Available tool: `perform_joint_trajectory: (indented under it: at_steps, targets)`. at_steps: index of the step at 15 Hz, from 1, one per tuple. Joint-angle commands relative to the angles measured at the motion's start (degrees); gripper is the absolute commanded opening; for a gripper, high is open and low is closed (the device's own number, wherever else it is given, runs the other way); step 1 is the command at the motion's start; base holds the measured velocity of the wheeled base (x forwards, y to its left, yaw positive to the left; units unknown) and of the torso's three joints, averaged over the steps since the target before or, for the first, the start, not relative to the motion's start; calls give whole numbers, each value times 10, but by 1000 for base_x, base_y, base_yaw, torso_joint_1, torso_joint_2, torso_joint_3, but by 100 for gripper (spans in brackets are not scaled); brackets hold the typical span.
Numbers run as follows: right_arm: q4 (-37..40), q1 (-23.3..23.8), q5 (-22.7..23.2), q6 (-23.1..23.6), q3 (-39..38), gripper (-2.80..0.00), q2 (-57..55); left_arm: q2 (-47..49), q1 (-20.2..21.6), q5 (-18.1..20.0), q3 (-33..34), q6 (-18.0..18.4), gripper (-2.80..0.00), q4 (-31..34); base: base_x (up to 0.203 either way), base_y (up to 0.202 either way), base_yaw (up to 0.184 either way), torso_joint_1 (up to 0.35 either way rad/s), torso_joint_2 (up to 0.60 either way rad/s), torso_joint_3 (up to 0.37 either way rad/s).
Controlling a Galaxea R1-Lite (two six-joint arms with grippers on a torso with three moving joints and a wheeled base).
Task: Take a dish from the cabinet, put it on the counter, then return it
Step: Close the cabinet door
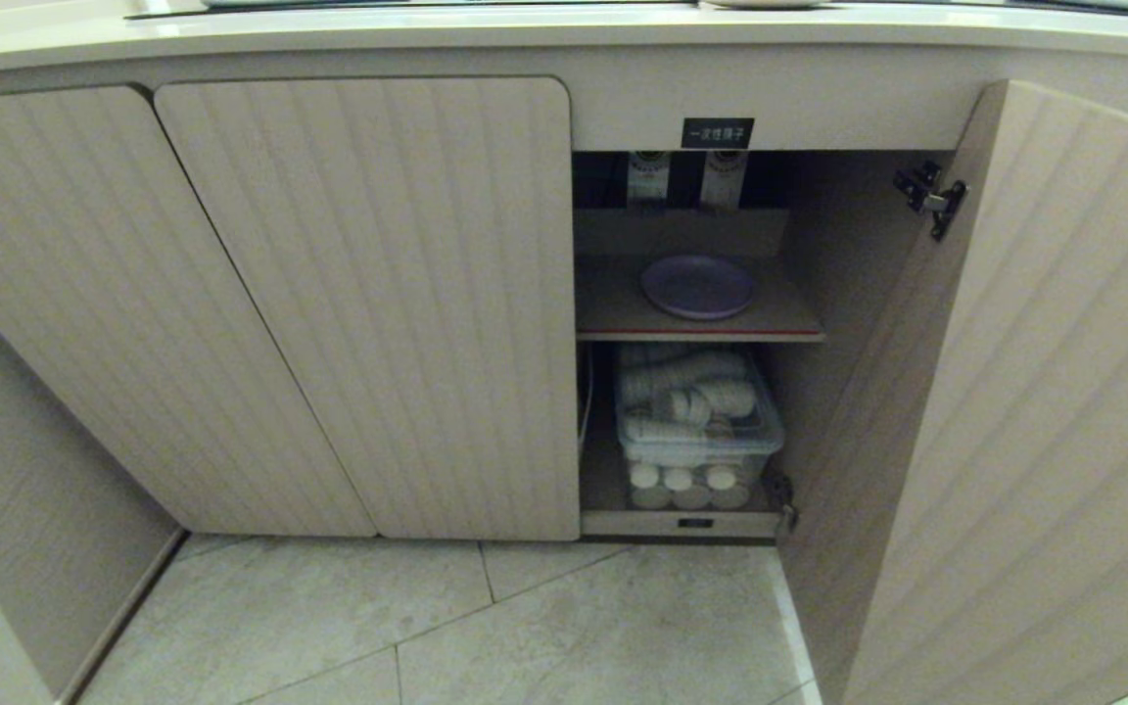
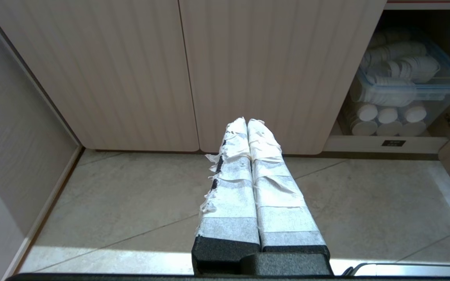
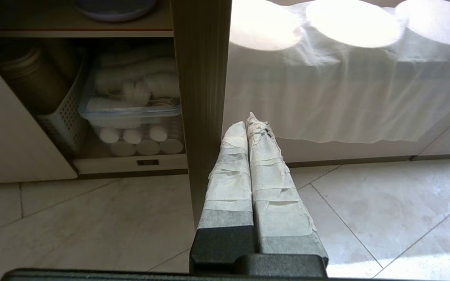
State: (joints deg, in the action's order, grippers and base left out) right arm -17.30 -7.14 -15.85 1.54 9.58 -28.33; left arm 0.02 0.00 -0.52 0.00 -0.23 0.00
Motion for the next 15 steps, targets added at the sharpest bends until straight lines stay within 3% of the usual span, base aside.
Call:
perform_joint_trajectory:
  at_steps: [1, 6, 15]
  targets:
    - [-1, -11, 10, 0, -2, -280, -1, 0, 0, 0, 0, 0, -280, 0, 0, 0, 0, 0, 0, 0]
    - [-1, -38, 44, 1, -4, -280, -1, 0, 0, -1, 0, 0, -280, 0, 0, 0, 0, 0, 0, 0]
    - [-2, -81, 46, 0, 1, -280, -10, 0, 0, -1, 0, 0, -280, 0, 0, 0, 0, 0, 0, 0]
